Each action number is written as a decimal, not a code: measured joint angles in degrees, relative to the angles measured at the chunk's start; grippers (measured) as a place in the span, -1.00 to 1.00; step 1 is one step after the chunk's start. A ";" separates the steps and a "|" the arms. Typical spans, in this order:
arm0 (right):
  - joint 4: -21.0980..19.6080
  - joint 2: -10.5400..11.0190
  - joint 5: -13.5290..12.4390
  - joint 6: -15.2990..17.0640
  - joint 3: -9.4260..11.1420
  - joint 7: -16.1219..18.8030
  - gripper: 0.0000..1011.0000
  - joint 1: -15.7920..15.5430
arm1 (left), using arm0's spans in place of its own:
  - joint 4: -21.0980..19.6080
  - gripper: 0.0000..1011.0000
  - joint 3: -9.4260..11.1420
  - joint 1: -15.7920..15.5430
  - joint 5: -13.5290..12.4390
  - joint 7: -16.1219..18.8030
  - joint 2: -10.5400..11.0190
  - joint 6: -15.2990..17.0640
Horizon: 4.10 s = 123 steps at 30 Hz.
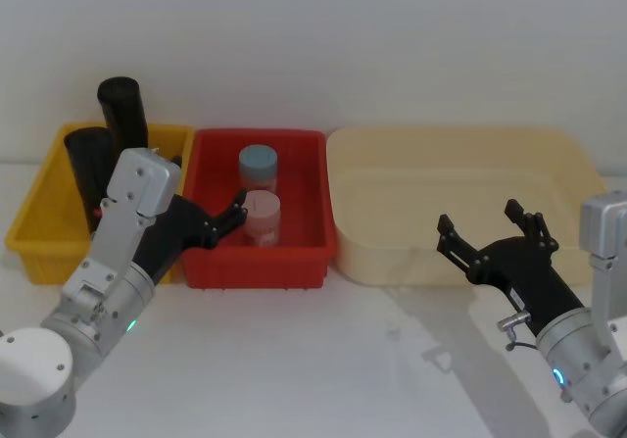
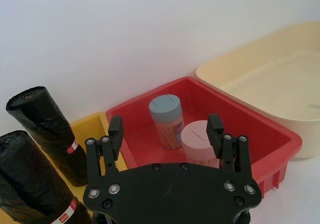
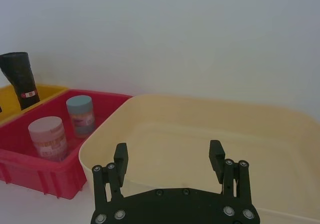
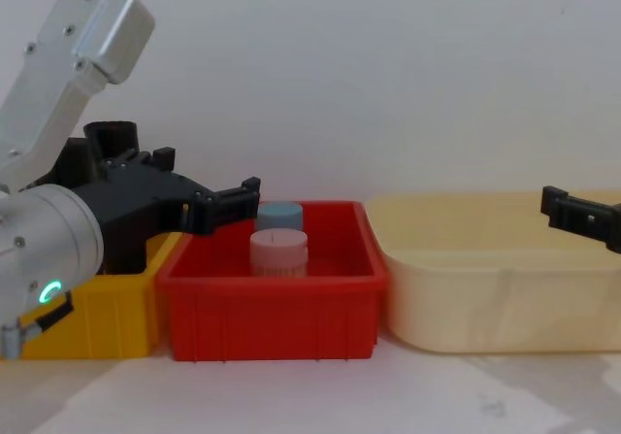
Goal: Pick up the garbage bag with the one hand and transfer it to the other hand.
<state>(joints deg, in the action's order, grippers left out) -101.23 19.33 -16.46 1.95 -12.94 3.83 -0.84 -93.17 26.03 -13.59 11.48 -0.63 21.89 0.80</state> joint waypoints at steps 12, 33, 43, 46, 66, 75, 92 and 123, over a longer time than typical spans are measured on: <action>0.16 0.03 -0.20 0.00 0.10 0.59 0.98 0.23 | -0.11 0.98 0.04 -0.09 -0.26 0.02 -0.07 0.18; 4.62 1.66 -6.98 3.59 -0.64 12.51 0.98 9.51 | -14.33 0.98 -6.98 3.81 1.15 -0.74 6.59 13.27; 11.70 -0.60 -7.05 5.90 -5.08 15.91 0.98 19.07 | -15.75 0.98 -15.01 7.48 5.92 -3.28 9.88 15.38; 13.84 -1.53 -6.57 6.61 -6.51 16.63 0.98 21.96 | -14.89 0.98 -16.92 8.12 7.18 -4.20 10.31 15.14; 21.89 -4.71 -5.19 11.79 -12.92 18.79 0.98 32.06 | -9.58 0.98 -20.56 8.21 11.89 -9.62 9.11 11.92; 23.28 -4.97 -5.44 13.35 -14.34 19.67 0.98 33.73 | -6.47 0.98 -19.82 6.48 12.08 -10.14 7.18 11.44; 25.35 -5.14 -6.49 14.79 -15.96 20.67 0.98 35.37 | 0.14 0.98 -17.61 1.35 11.45 -11.11 3.54 11.51; 32.31 -6.43 -7.94 15.42 -20.05 25.00 0.98 39.21 | 8.06 0.98 -15.68 -4.69 10.03 -11.28 -1.09 11.96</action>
<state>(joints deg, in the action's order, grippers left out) -68.92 12.90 -24.41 17.37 -32.99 28.83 38.38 -85.11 10.35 -18.27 21.51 -11.91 20.80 12.76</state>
